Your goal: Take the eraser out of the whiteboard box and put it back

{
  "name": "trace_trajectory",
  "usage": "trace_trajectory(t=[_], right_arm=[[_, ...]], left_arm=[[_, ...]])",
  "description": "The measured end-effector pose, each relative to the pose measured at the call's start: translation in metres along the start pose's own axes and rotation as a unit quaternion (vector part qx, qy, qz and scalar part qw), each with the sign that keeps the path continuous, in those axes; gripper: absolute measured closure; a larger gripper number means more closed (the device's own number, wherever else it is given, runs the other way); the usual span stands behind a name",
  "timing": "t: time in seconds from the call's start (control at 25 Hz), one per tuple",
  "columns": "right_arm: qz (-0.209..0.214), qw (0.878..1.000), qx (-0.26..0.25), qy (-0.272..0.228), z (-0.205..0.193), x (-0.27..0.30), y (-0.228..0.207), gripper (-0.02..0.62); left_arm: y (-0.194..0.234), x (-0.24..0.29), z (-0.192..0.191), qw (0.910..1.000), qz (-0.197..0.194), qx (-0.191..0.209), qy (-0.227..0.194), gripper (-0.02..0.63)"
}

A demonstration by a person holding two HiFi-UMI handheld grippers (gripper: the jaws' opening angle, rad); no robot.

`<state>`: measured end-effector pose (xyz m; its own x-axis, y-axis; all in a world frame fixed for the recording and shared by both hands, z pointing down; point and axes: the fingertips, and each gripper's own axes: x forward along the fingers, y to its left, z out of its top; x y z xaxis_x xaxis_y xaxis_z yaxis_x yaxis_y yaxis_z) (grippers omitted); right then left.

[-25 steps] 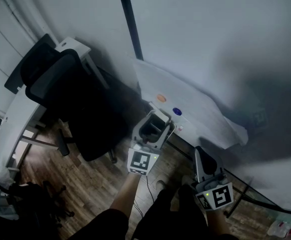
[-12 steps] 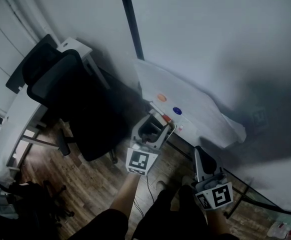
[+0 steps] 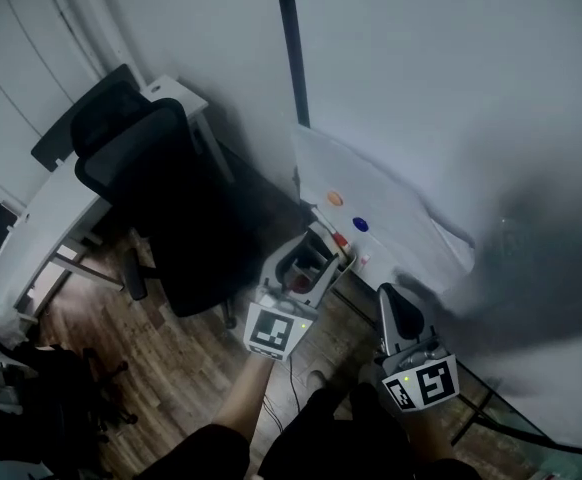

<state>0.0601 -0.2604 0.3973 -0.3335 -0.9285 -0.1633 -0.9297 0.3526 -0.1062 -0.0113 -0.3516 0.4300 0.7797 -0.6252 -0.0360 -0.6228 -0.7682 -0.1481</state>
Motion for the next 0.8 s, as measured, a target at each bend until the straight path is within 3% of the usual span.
trace_trajectory(t=[0.44,0.8], right_arm=[[0.087,0.995,-0.004,-0.058,0.05,0.02,0.03,0.592],[0.13,0.988,-0.013,-0.079,0.066,0.022,0.047,0.592]], left_arm=[[-0.021,-0.05,0.083,0.9975,0.05,0.028,-0.041,0.574],[-0.03,-0.077,0.111,0.9922,0.093,0.053,-0.063,0.601]])
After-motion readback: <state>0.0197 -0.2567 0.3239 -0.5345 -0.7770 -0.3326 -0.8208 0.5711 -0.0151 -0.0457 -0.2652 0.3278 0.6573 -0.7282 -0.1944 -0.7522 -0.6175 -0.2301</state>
